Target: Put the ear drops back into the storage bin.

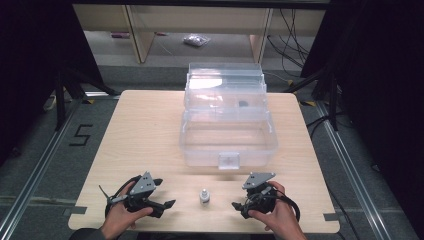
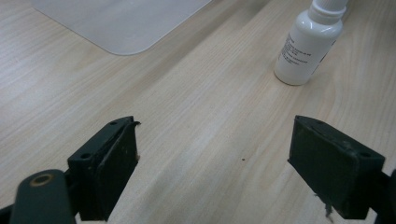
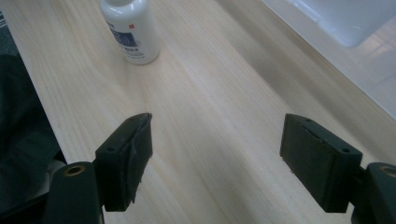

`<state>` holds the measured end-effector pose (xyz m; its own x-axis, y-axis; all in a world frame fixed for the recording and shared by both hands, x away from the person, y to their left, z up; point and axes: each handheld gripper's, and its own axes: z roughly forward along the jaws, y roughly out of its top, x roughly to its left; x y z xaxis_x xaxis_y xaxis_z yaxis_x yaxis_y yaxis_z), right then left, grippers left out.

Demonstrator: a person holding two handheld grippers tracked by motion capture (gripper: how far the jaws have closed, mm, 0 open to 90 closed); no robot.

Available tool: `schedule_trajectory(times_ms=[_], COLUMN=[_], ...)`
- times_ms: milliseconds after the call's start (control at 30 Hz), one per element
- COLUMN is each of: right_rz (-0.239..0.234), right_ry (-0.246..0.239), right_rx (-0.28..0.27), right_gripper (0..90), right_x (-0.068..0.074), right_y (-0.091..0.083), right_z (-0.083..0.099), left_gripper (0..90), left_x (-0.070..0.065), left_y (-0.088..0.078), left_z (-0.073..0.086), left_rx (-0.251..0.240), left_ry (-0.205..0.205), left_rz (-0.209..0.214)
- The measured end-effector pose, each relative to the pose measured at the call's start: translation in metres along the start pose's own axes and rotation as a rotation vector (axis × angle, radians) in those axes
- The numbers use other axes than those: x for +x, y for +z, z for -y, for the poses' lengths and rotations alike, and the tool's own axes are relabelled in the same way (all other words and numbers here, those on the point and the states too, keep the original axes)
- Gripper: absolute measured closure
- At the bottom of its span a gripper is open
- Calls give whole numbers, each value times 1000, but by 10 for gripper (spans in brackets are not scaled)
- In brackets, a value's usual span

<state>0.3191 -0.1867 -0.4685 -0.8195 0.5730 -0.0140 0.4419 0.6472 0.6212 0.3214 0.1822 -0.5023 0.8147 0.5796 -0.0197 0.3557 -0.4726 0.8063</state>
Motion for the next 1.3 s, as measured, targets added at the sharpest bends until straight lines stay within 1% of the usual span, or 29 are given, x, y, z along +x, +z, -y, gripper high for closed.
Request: schedule_trajectory(times_ms=[33,67,100,133,167,200,233,333,367,400,433,467,500,567,600,633,667,700,733,767,800,833,867,900,933,1033,1167,1267,1300], right_rz=[-9,-5,-14,-19,-16,-20,-36,-29,-43,-43,-43,-44,-49,-52,-55,-57,-65,-69,-66,-75,-81,-75,-80,-81,-86,-89,-94,-101,-102], right_ry=[2,-7,-2,-6,-16,-17,-21,-31,-35,-24,-29,-30,-51,-46,-61,-61,-75,-89,-84,-106,-124,-132,-129,-137,-141,-165,-194,-196,-207], right_rx=[11,8,11,24,12,12,30,21,39,41,42,37,39,50,50,49,54,43,51,46,56,57,58,57,65,82,93,114,105], right_gripper=[262,263,266,268,269,270,271,274,274,275,276,277,277,279,281,284,284,285,286,290,296,296,296,298,302,310,332,344,348], right_x=[1,2,4,5,5,6,8,10,10,13,14,15,15,17,18,19,20,21,22,23,25,27,28,29,31,33,37,38,39], right_y=[0,1,2,2,4,5,6,10,9,10,11,13,14,16,17,19,20,22,22,25,26,28,29,30,31,36,46,50,52], right_z=[-2,-3,-5,-7,-7,-9,-12,-15,-16,-18,-20,-20,-22,-25,-27,-28,-30,-33,-35,-37,-42,-44,-46,-48,-50,-55,-61,-65,-66], left_gripper=[149,149,149,149,149,149,149,149,149,149,149,149,149,149,149,149,149,149,149,149,149,149,149,149,149,149,149,149,149], left_x=[0,0,0,0,0,0,0,0,1,1,0,0,0,0,0,0,1,1,1,0,0,0,1,-1,0,0,0,0,0], left_y=[0,0,0,0,0,0,0,0,-1,-1,0,0,0,0,-1,-2,-2,-2,-2,-1,-1,-2,-2,0,-1,-1,-1,-2,-2], left_z=[0,0,0,0,0,0,0,0,-1,-1,0,0,0,0,0,-1,-1,-1,-1,-1,0,-1,-1,0,0,-1,-1,-1,-1], left_rx=[3,3,4,4,3,5,3,4,18,14,0,5,3,-2,7,19,20,18,18,13,9,15,26,-5,11,9,9,15,15], left_ry=[0,0,-1,0,0,0,1,0,5,5,1,2,1,3,2,4,5,4,5,4,3,4,17,-7,5,2,1,3,3], left_rz=[1,-1,0,0,-1,0,-4,0,-6,-6,-2,0,-1,-2,1,2,4,6,7,5,2,2,-3,0,3,5,5,4,0])
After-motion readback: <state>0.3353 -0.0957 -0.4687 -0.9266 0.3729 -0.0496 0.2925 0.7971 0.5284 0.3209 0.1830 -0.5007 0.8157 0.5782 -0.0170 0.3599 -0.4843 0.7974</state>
